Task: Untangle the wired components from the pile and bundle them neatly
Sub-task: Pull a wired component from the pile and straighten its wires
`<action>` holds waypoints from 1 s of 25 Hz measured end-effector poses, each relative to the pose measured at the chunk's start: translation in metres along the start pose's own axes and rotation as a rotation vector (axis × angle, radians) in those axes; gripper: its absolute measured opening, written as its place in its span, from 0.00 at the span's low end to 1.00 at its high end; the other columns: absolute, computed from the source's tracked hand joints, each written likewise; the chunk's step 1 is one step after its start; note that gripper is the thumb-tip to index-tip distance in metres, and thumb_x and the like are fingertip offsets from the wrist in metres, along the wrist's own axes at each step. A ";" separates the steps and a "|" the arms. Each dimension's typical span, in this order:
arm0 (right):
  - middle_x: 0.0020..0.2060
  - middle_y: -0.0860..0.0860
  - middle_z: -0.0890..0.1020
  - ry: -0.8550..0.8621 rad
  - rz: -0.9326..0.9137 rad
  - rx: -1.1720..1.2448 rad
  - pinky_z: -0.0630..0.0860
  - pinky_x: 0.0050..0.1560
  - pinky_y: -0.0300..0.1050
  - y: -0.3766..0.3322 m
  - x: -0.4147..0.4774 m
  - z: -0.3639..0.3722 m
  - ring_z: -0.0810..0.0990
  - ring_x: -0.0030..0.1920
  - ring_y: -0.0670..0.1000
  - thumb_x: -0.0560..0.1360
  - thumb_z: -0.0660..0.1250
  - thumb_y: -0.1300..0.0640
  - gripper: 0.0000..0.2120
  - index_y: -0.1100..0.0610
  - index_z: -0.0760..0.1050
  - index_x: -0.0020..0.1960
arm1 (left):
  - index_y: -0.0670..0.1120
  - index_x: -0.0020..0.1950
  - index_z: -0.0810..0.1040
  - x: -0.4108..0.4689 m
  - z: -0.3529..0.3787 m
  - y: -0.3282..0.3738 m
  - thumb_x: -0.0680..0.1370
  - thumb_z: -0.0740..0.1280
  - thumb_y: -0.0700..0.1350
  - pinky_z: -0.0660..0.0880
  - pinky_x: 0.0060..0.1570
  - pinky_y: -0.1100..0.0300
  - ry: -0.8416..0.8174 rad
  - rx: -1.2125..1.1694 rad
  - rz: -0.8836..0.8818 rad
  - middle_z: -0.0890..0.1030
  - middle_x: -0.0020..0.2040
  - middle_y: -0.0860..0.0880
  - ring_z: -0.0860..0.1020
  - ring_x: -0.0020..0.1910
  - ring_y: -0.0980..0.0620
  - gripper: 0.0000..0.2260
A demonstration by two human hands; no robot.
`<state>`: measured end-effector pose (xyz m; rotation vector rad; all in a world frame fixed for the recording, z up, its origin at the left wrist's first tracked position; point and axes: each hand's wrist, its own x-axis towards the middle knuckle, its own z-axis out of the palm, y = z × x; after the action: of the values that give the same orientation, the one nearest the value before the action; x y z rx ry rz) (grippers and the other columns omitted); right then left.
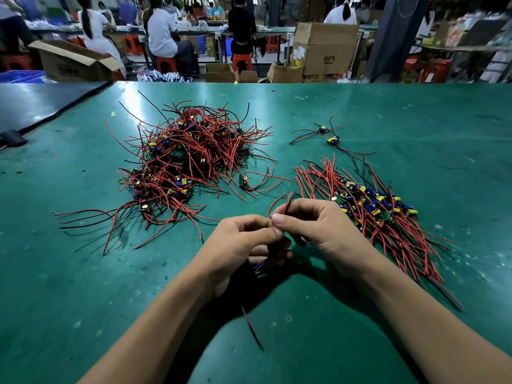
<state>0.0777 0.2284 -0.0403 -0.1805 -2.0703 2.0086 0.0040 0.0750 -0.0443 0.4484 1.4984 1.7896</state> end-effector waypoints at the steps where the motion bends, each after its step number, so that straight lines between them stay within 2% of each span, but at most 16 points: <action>1: 0.31 0.49 0.81 0.018 0.004 0.009 0.68 0.30 0.31 0.000 0.000 0.000 0.72 0.28 0.42 0.73 0.74 0.61 0.03 0.60 0.83 0.42 | 0.39 0.45 0.80 0.000 -0.001 -0.001 0.74 0.70 0.37 0.81 0.37 0.57 -0.012 -0.014 -0.005 0.84 0.43 0.38 0.85 0.39 0.42 0.02; 3: 0.30 0.48 0.81 0.042 0.004 0.002 0.68 0.29 0.31 0.000 0.000 0.001 0.72 0.27 0.42 0.72 0.76 0.60 0.06 0.62 0.82 0.41 | 0.39 0.45 0.82 0.001 -0.001 -0.002 0.75 0.70 0.37 0.83 0.40 0.55 -0.028 -0.024 -0.007 0.84 0.44 0.37 0.85 0.41 0.39 0.02; 5: 0.30 0.48 0.82 0.055 -0.018 -0.023 0.69 0.30 0.31 0.000 -0.002 0.003 0.73 0.28 0.41 0.71 0.77 0.58 0.09 0.63 0.81 0.40 | 0.40 0.44 0.83 0.001 0.000 -0.003 0.76 0.69 0.37 0.82 0.40 0.55 -0.033 -0.021 -0.003 0.84 0.44 0.37 0.85 0.41 0.39 0.03; 8: 0.29 0.48 0.80 0.102 -0.031 -0.038 0.68 0.29 0.33 -0.002 -0.002 0.004 0.72 0.27 0.43 0.71 0.77 0.55 0.10 0.58 0.80 0.36 | 0.41 0.42 0.83 0.001 0.002 -0.003 0.76 0.69 0.37 0.82 0.38 0.55 -0.027 -0.036 0.008 0.84 0.43 0.37 0.84 0.40 0.40 0.05; 12: 0.25 0.49 0.76 0.240 -0.064 -0.117 0.67 0.27 0.36 0.004 -0.001 0.009 0.69 0.26 0.45 0.71 0.78 0.52 0.14 0.55 0.78 0.32 | 0.39 0.46 0.79 0.003 0.003 -0.004 0.76 0.68 0.35 0.83 0.42 0.51 -0.002 -0.068 -0.009 0.83 0.40 0.39 0.84 0.39 0.41 0.01; 14: 0.27 0.48 0.77 0.230 -0.084 -0.149 0.69 0.29 0.36 0.006 -0.002 0.014 0.71 0.28 0.45 0.72 0.77 0.52 0.13 0.56 0.79 0.33 | 0.38 0.46 0.78 0.004 0.002 -0.005 0.73 0.70 0.37 0.82 0.44 0.52 -0.012 -0.072 -0.018 0.83 0.40 0.40 0.84 0.37 0.42 0.04; 17: 0.34 0.50 0.82 0.082 -0.035 -0.103 0.74 0.35 0.34 0.002 -0.002 0.011 0.77 0.34 0.44 0.76 0.73 0.53 0.09 0.57 0.84 0.41 | 0.39 0.45 0.81 0.003 0.000 -0.004 0.69 0.72 0.42 0.81 0.44 0.53 -0.030 -0.054 -0.017 0.83 0.39 0.41 0.83 0.36 0.44 0.08; 20: 0.34 0.47 0.83 0.039 0.022 -0.083 0.72 0.33 0.32 0.001 -0.001 0.006 0.76 0.32 0.42 0.77 0.71 0.54 0.08 0.58 0.85 0.44 | 0.36 0.46 0.81 0.004 0.000 -0.005 0.74 0.70 0.40 0.82 0.42 0.54 -0.001 -0.050 -0.022 0.81 0.37 0.40 0.82 0.35 0.44 0.07; 23: 0.34 0.43 0.83 0.140 0.033 -0.215 0.72 0.36 0.32 0.005 0.001 0.006 0.77 0.32 0.38 0.77 0.72 0.53 0.08 0.57 0.85 0.45 | 0.36 0.43 0.79 0.006 0.004 -0.006 0.77 0.67 0.36 0.82 0.37 0.53 0.038 -0.016 -0.008 0.79 0.34 0.40 0.82 0.34 0.44 0.05; 25: 0.37 0.44 0.84 0.260 -0.005 -0.355 0.72 0.43 0.33 0.006 0.005 0.004 0.78 0.36 0.38 0.76 0.73 0.53 0.08 0.56 0.85 0.43 | 0.37 0.42 0.78 0.007 0.007 -0.007 0.78 0.66 0.36 0.82 0.35 0.52 0.049 0.025 0.003 0.79 0.32 0.41 0.82 0.34 0.44 0.06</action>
<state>0.0716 0.2259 -0.0459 -0.4733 -2.2281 1.5042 0.0062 0.0854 -0.0504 0.4228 1.5558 1.7976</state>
